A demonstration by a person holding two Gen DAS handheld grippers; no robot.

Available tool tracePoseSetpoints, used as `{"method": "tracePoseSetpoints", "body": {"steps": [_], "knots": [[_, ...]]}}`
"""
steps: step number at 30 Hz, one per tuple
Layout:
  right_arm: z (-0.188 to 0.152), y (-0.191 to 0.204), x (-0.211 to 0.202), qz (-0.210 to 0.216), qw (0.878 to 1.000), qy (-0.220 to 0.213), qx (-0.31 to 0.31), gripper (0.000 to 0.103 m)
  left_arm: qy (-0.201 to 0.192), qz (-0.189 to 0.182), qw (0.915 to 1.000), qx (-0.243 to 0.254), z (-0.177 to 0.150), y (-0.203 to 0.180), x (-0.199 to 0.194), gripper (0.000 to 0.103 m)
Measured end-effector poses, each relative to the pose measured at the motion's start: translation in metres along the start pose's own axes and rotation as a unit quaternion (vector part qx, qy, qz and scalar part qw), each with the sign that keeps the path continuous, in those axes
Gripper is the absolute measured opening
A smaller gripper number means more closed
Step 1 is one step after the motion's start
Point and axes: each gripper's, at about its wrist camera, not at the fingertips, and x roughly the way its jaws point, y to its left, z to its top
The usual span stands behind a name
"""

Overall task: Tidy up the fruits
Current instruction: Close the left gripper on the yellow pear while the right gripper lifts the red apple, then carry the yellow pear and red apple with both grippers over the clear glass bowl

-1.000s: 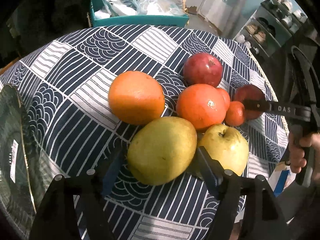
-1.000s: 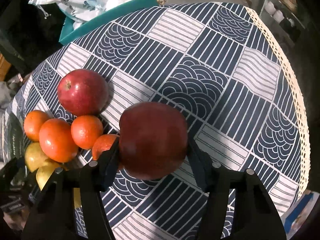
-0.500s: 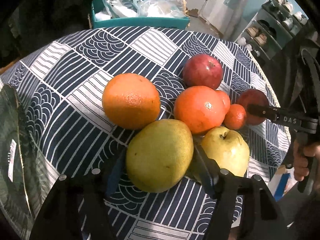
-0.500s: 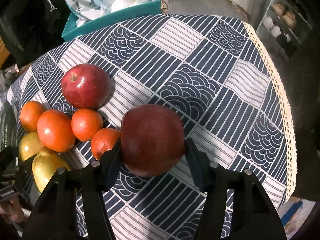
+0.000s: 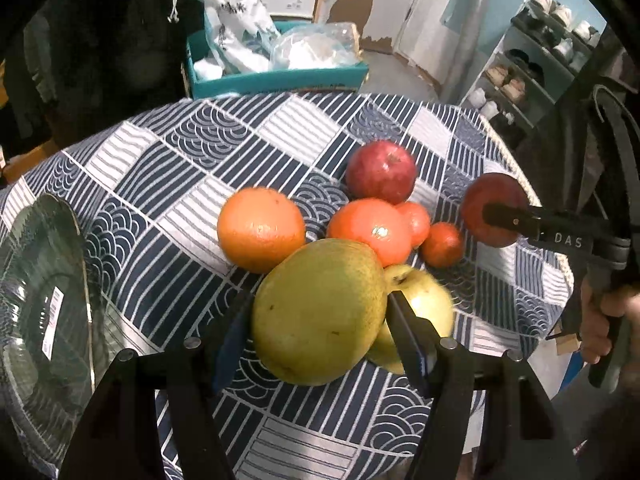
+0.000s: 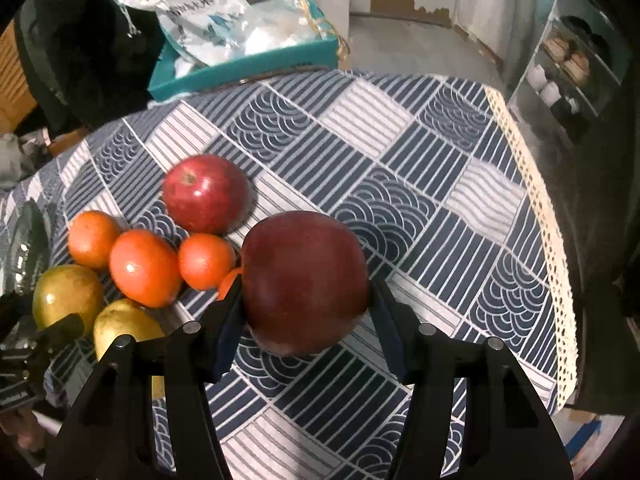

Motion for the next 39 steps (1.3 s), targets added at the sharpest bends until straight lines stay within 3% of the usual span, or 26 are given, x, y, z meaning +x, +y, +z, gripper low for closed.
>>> {"method": "tracePoseSetpoints", "body": {"steps": [22,39], "knots": [[0.015,0.036,-0.1,0.032,0.989,-0.141,-0.036,0.059,-0.096,0.026,0.9948,-0.02,0.023,0.006,-0.078,0.069],[0.017,0.068,-0.137,0.074,0.977,-0.191,-0.062,0.059,-0.158,0.04,0.9859,-0.037,0.029,0.023,-0.129,0.069]]}}
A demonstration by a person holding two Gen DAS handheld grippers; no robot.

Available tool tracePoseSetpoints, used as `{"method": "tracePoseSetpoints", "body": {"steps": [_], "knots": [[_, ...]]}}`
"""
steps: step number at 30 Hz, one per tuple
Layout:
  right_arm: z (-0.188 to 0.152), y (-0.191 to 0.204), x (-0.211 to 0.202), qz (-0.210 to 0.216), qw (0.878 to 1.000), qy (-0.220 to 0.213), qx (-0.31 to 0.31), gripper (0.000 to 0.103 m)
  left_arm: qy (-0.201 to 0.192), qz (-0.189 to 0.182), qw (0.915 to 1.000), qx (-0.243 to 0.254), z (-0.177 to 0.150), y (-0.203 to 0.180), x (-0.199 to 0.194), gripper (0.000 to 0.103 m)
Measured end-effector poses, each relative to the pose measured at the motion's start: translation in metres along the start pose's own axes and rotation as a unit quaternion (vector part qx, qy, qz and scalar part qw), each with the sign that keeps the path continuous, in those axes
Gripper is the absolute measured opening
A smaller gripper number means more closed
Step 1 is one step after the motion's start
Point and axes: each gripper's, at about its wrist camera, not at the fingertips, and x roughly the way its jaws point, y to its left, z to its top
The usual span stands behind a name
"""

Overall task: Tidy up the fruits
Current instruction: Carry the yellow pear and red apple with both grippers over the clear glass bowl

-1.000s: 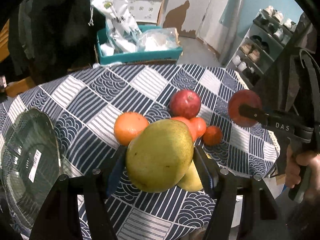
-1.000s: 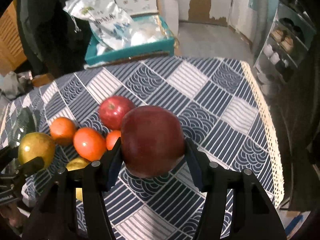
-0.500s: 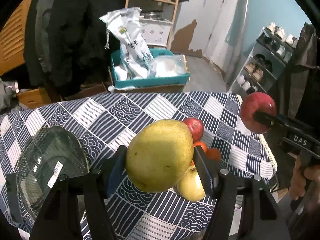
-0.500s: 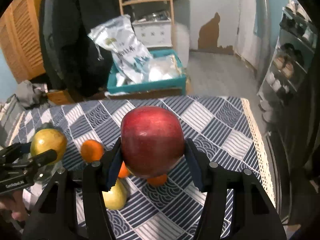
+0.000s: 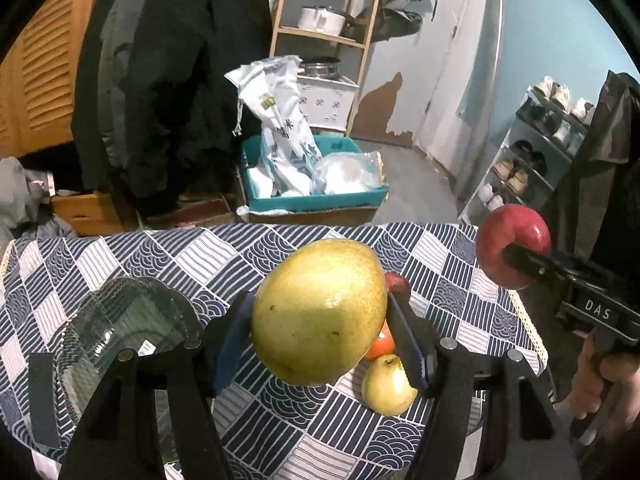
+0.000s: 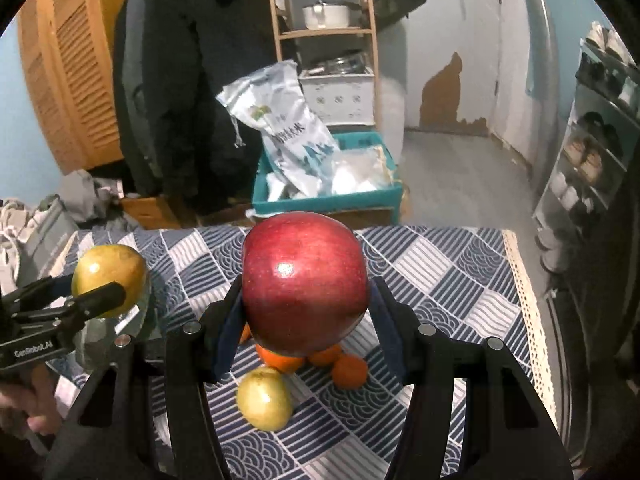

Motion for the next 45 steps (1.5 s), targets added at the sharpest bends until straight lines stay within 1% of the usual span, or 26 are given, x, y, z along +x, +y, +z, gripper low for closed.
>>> {"method": "tracePoseSetpoints", "body": {"steps": [5,9,15,23,36,42,45], "knots": [[0.007,0.011,-0.003,0.011,1.0,-0.008,-0.005,0.059,-0.015,0.007,0.9998,-0.006,0.003,0.009,-0.011,0.069],[0.01,0.022,-0.003,0.022,1.0,-0.013,-0.013,0.059,-0.019,0.009,0.9996,-0.018,0.004,0.02,-0.016,0.069],[0.015,0.047,0.001,0.038,0.999,-0.012,-0.029,0.059,-0.027,0.024,0.9989,-0.029,0.003,0.035,-0.024,0.069],[0.022,0.085,0.013,0.062,0.997,-0.008,-0.052,0.059,-0.038,0.05,0.9965,-0.055,0.0,0.066,-0.038,0.069],[0.025,0.166,0.051,0.115,0.989,0.017,-0.091,0.059,-0.034,0.107,0.9892,-0.095,-0.012,0.123,-0.045,0.069],[0.017,0.201,0.077,0.137,0.984,0.043,-0.105,0.059,-0.021,0.135,0.984,-0.113,-0.024,0.15,-0.041,0.069],[0.01,0.216,0.092,0.145,0.982,0.06,-0.109,0.059,-0.011,0.146,0.9801,-0.134,-0.033,0.167,-0.036,0.069]]}}
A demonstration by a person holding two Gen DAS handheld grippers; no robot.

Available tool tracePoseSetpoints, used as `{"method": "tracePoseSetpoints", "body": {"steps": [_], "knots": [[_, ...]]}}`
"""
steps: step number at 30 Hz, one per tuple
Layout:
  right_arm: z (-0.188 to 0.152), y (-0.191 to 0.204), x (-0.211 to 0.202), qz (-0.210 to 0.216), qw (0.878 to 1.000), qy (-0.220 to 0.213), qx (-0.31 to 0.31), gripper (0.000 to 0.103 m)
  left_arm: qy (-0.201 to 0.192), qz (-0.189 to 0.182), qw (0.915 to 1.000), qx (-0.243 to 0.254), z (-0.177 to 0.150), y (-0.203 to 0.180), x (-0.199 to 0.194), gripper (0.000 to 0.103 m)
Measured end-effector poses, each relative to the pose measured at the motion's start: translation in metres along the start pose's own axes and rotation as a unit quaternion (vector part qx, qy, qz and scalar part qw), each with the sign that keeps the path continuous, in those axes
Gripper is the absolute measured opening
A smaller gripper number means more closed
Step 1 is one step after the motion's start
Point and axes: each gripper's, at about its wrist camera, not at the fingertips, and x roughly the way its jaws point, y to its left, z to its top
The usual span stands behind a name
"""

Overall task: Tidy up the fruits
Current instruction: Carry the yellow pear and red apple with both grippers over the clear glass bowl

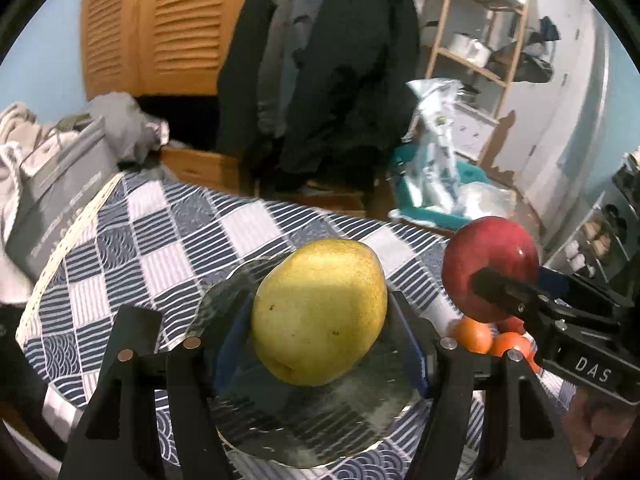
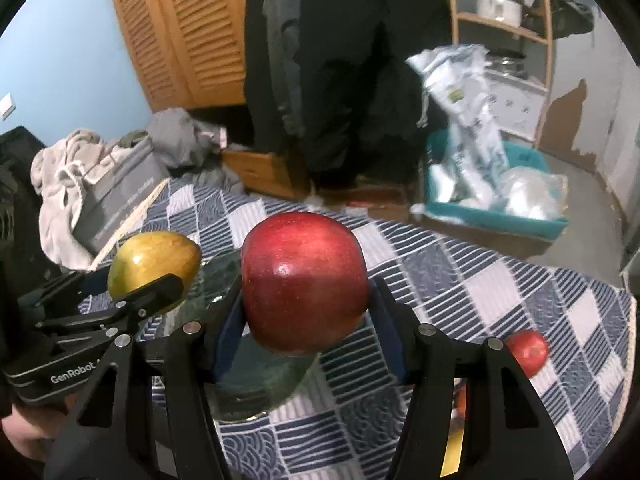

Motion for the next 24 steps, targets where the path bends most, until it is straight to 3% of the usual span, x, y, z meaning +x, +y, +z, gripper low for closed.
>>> {"method": "tracePoseSetpoints", "body": {"steps": [15,24], "knots": [[-0.032,0.034,0.078,0.019,0.994,0.097,-0.039,0.059,0.073,0.042,0.9959,-0.031,-0.028,0.042,0.047,0.069],[-0.044,0.031,0.096,0.026,0.991,0.13,-0.033,0.059,0.11,0.049,0.9914,-0.049,-0.042,0.057,0.059,0.069]]}}
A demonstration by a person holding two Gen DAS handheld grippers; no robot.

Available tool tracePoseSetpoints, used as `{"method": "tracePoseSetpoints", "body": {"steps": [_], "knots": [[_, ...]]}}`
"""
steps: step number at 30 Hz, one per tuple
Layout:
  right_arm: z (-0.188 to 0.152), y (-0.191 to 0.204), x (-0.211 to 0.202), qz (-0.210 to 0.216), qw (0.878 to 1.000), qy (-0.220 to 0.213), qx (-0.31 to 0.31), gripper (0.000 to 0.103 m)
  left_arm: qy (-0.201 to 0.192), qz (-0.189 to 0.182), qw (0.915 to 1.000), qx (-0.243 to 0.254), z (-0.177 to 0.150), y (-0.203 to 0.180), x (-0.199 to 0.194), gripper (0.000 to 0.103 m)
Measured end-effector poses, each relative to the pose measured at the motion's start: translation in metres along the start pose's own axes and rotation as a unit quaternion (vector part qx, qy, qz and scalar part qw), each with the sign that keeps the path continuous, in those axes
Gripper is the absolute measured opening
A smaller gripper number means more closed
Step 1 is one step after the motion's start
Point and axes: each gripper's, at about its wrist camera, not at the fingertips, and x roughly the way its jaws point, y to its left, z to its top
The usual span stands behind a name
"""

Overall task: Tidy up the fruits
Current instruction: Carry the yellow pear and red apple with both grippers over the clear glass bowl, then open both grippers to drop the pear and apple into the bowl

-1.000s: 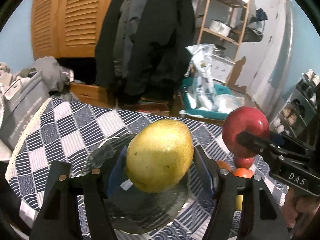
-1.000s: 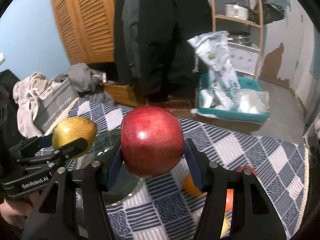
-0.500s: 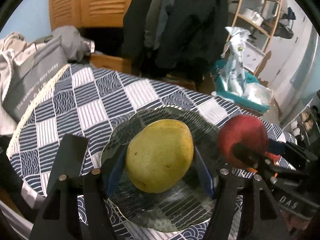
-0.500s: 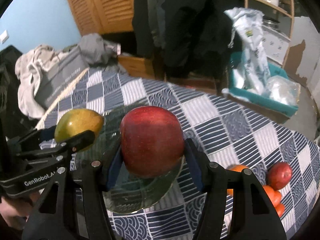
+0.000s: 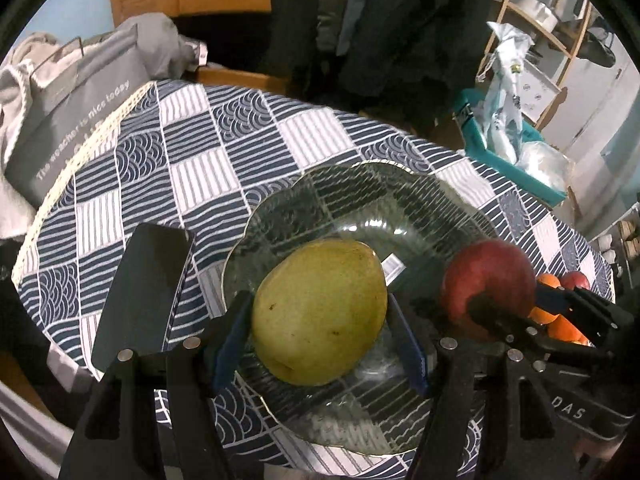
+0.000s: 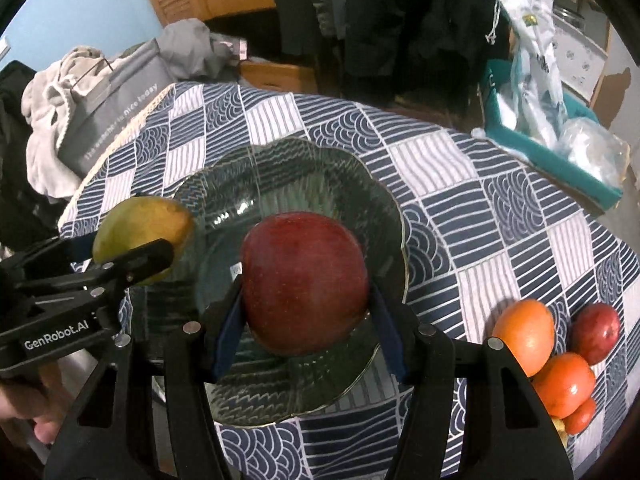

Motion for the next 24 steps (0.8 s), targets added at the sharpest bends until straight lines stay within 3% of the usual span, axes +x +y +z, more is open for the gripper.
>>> {"method": "tracePoseSetpoints", "body": {"steps": [18,20,24], "knots": [[-0.004,-0.008,0.015,0.006,1.0,0.024,0.014,0.059,0.067,0.006,0.9975,-0.018,-0.01,0.009,0.032,0.069],[-0.003,-0.009,0.013,0.026,0.999,0.017,0.022,0.059,0.081,0.007,0.9965,-0.018,-0.013,0.01,0.039,0.069],[0.002,-0.008,0.007,0.019,1.0,0.007,0.022,0.059,0.065,0.011,0.9978,-0.013,-0.012,0.009,0.034,0.069]]}}
